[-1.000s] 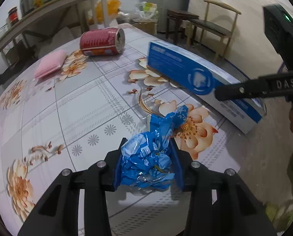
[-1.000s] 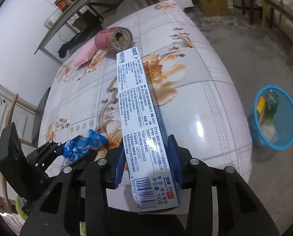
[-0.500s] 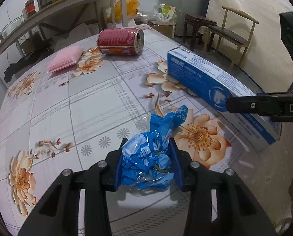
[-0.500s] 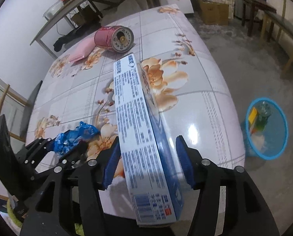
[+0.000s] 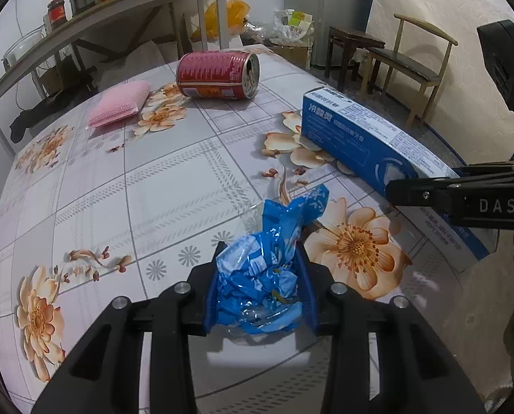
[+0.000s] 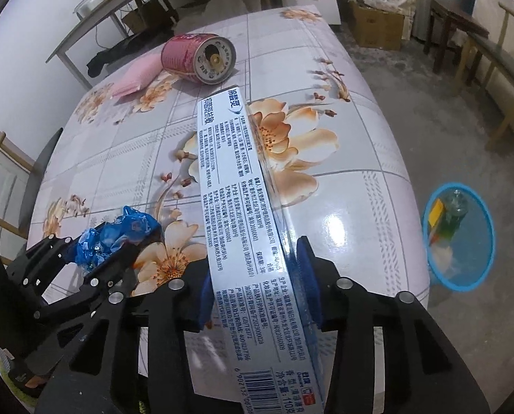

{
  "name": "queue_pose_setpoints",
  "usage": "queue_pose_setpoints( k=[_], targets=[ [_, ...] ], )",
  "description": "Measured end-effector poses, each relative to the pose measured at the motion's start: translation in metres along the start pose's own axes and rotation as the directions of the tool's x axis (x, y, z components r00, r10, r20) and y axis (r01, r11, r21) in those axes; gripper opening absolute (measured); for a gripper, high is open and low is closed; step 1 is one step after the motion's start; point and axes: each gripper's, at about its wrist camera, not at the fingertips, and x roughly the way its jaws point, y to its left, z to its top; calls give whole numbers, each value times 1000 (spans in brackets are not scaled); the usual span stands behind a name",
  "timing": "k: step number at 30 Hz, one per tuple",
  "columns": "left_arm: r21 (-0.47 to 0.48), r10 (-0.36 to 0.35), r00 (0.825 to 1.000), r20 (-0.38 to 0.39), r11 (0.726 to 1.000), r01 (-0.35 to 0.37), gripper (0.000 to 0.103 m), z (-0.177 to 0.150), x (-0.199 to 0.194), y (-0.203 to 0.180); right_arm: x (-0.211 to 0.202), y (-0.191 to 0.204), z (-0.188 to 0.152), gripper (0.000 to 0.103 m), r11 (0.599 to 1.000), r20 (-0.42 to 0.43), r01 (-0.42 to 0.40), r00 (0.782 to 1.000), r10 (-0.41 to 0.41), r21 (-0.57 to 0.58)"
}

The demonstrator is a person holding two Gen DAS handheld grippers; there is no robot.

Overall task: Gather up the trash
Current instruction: 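Lift the toothpaste box with the right tool while the left tool holds the wrapper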

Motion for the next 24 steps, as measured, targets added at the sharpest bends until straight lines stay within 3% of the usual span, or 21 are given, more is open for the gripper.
queue_pose_setpoints(
  k=[24],
  targets=[
    [-27, 4, 1000, 18, 1000, -3, 33, 0, -4, 4, -10, -8, 1, 35, 997, 34, -41, 999, 39, 64]
  ],
)
